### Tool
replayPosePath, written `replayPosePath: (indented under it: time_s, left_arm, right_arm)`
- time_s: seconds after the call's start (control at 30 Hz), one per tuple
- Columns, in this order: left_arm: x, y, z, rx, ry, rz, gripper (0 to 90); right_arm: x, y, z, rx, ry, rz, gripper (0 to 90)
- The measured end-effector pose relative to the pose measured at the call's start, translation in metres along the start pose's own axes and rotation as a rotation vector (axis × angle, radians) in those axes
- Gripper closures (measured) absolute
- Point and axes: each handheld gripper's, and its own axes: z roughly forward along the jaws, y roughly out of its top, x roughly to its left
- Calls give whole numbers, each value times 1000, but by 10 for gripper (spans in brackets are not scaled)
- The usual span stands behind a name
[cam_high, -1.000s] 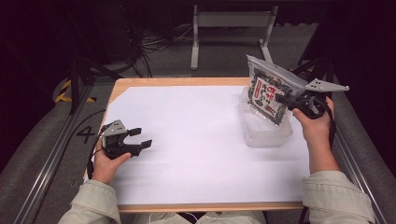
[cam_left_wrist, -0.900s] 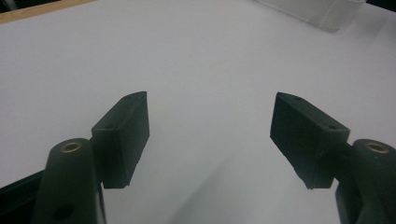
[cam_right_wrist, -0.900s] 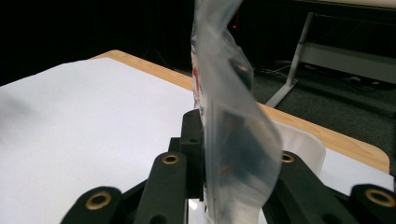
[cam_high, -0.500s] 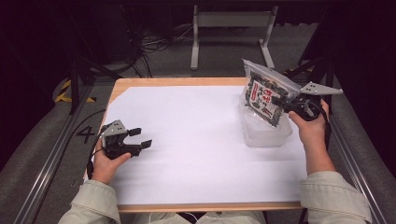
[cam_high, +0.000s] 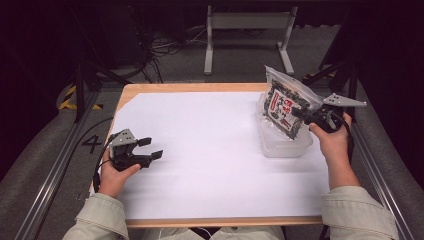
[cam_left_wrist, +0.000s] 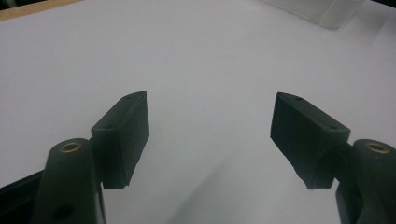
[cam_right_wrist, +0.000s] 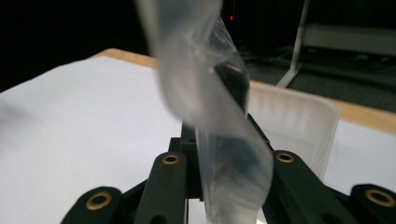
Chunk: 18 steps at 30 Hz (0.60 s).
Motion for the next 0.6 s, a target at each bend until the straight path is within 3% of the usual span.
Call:
replayPosePath:
  time_s: [0.03, 0.37, 0.6]
  left_arm:
    - [0, 0, 0, 0, 2, 4, 290]
    - [-3, -2, -5, 8, 9, -4, 285]
    - [-2, -7, -9, 1, 14, -24, 289]
  right_arm:
    - [-3, -4, 2, 1, 4, 25, 760]
    - [-12, -15, 1, -18, 9, 81, 761]
    - [-18, -15, 0, -35, 9, 91, 755]
